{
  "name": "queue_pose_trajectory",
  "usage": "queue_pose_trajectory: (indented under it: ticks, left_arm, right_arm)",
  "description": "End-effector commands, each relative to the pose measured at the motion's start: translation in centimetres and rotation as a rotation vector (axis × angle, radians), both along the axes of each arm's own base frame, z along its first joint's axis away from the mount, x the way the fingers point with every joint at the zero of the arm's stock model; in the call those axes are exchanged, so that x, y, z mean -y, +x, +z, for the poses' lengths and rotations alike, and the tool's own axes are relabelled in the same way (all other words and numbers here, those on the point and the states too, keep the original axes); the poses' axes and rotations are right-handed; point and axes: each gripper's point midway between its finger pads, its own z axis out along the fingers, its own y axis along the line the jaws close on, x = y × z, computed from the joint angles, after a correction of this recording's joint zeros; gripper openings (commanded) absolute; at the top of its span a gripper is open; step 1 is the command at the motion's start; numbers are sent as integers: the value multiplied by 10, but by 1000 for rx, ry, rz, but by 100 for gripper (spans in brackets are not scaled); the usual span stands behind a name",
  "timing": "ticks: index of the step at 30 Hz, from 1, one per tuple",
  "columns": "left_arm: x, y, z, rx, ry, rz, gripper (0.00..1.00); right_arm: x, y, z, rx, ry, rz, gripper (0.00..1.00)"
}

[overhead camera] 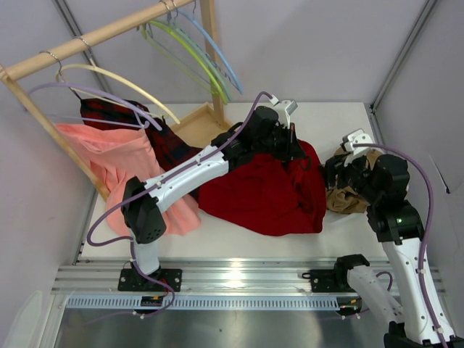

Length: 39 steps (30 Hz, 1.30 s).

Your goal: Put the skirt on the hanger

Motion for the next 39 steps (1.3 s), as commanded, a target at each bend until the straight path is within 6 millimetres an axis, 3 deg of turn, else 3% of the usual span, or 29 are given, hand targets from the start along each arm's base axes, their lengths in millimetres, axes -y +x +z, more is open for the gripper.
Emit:
queue_pose_trajectory:
  ticks: [1, 6, 11, 17, 23, 27, 34, 39]
  left_arm:
    - [-1, -1, 33, 52, -74, -24, 1]
    - [-1, 1, 30, 43, -75, -18, 1]
    - [-2, 0, 33, 37, -85, -24, 1]
    - [-2, -3, 33, 36, -93, -31, 1]
    - [-6, -3, 36, 50, -94, -20, 1]
    - [-8, -2, 35, 54, -91, -11, 1]
    - [-11, 1, 37, 55, -98, 0, 1]
    - [-11, -1, 40, 56, -106, 0, 1]
  right_arm:
    - [-2, 1, 14, 162, -164, 86, 66]
    - [-20, -13, 22, 207, -138, 186, 71]
    - [-30, -19, 14, 181, -148, 239, 70]
    - [-36, 6, 17, 58, 120, 106, 70]
    - [-57, 20, 12, -88, 301, 120, 52]
    - [-51, 21, 5, -126, 308, 64, 46]
    - [-48, 9, 5, -173, 327, 49, 38]
    - [-49, 6, -18, -248, 330, 33, 38]
